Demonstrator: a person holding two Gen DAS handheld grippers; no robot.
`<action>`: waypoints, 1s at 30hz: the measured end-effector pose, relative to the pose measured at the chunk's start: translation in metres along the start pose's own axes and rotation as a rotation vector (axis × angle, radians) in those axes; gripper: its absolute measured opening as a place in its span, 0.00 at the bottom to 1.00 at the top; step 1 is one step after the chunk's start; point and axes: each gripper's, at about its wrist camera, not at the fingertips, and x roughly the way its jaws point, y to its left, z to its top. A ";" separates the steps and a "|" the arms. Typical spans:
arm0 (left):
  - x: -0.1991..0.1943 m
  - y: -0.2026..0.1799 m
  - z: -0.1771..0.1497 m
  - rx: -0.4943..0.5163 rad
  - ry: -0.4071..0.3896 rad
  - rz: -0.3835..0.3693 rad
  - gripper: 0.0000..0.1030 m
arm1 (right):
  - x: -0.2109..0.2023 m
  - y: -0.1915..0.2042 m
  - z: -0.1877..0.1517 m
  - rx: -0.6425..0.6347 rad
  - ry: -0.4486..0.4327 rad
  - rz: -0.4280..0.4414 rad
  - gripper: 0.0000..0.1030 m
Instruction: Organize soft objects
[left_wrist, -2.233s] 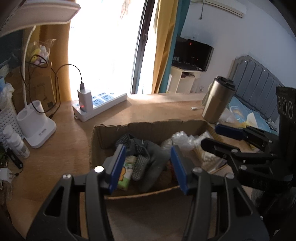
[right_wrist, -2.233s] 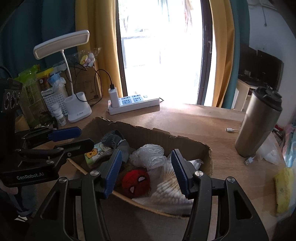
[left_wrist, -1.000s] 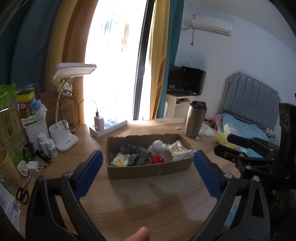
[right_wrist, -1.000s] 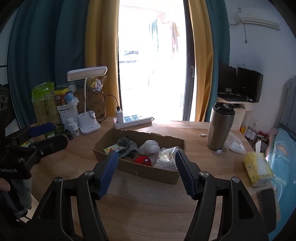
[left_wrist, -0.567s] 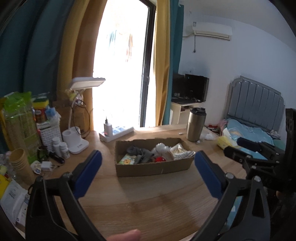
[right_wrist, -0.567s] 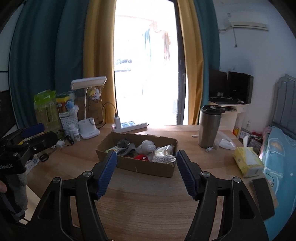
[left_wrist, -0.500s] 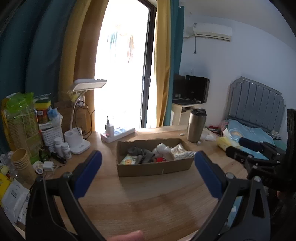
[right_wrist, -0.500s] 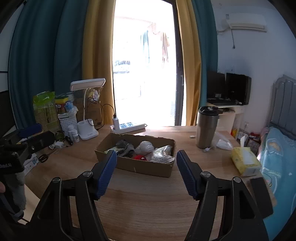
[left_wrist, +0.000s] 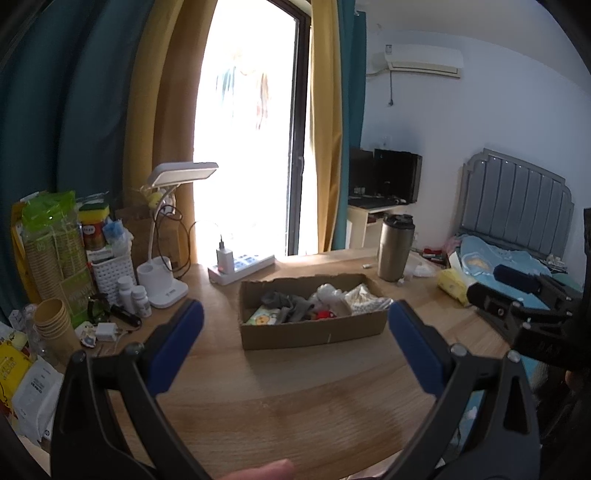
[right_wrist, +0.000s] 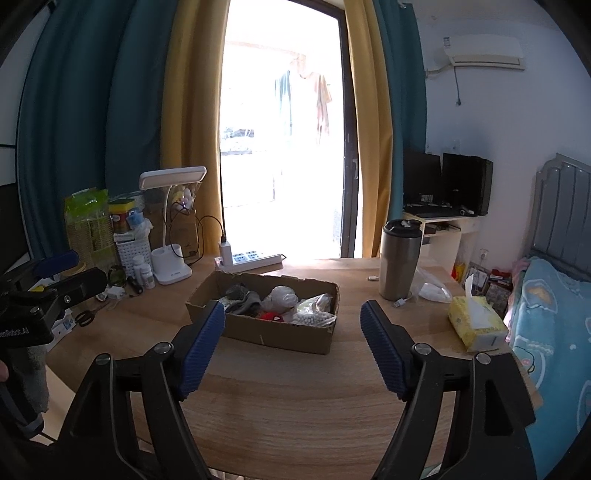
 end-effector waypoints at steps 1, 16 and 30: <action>0.000 0.000 0.000 0.000 0.001 0.001 0.98 | 0.000 0.001 0.000 -0.001 0.001 0.002 0.77; 0.003 0.000 -0.002 -0.002 0.014 0.007 0.98 | 0.002 0.003 -0.002 -0.003 0.006 0.009 0.77; 0.003 -0.001 -0.002 -0.003 0.017 0.008 0.98 | 0.000 0.002 -0.005 0.001 0.010 0.007 0.77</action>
